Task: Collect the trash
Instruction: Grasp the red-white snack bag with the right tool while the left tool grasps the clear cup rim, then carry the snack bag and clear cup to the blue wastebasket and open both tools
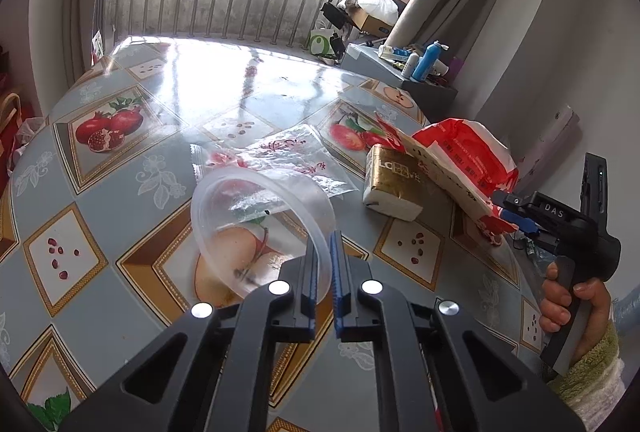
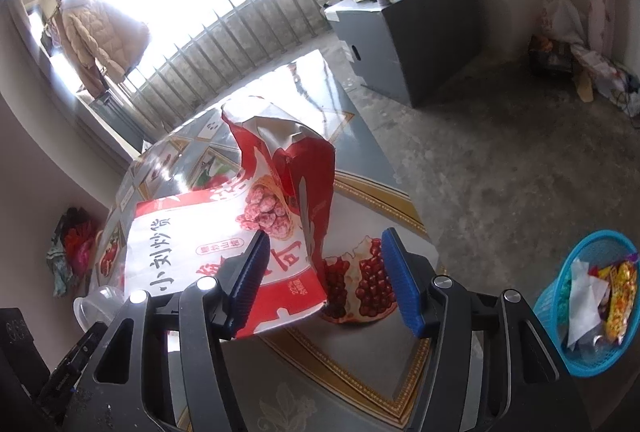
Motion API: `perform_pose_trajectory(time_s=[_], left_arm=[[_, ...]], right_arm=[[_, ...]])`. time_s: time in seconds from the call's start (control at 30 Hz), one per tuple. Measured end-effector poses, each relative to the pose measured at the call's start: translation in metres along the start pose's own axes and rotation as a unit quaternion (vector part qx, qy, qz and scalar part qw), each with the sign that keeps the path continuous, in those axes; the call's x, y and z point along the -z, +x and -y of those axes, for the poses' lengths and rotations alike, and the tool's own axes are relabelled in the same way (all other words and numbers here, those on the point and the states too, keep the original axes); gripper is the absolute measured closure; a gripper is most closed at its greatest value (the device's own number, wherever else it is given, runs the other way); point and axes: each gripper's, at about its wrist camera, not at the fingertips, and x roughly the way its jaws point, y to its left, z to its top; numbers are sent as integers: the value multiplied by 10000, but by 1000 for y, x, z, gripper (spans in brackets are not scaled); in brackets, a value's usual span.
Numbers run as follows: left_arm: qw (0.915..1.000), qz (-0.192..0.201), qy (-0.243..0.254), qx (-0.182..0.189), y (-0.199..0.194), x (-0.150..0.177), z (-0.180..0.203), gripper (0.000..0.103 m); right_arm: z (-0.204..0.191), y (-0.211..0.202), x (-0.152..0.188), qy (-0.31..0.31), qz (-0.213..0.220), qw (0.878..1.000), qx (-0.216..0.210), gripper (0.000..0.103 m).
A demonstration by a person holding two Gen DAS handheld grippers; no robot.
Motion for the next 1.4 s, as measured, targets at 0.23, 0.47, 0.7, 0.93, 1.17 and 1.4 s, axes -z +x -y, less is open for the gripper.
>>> perform_pose_trajectory(time_s=[0.23, 0.47, 0.7, 0.93, 1.17, 1.4], left_arm=[[10000, 13, 38, -25, -1, 0, 0, 98], [10000, 37, 22, -27, -2, 0, 0, 98], [10000, 87, 1, -19, -5, 1, -1, 98], [9999, 102, 1, 20, -8, 1, 1, 98], [9999, 48, -12, 96, -15, 7, 3, 98], [9998, -112, 86, 161, -20, 19, 10, 98]], right_arm=[[-2, 10, 1, -87, -157, 9998, -8, 77], [-2, 11, 1, -162, -178, 9997, -35, 98], [1, 6, 4, -130, -107, 9997, -148, 101], [6, -1, 10, -18, -3, 9994, -355, 102], [21, -12, 21, 209, -25, 9983, -542, 102], [29, -44, 47, 133, 29, 9979, -629, 102]])
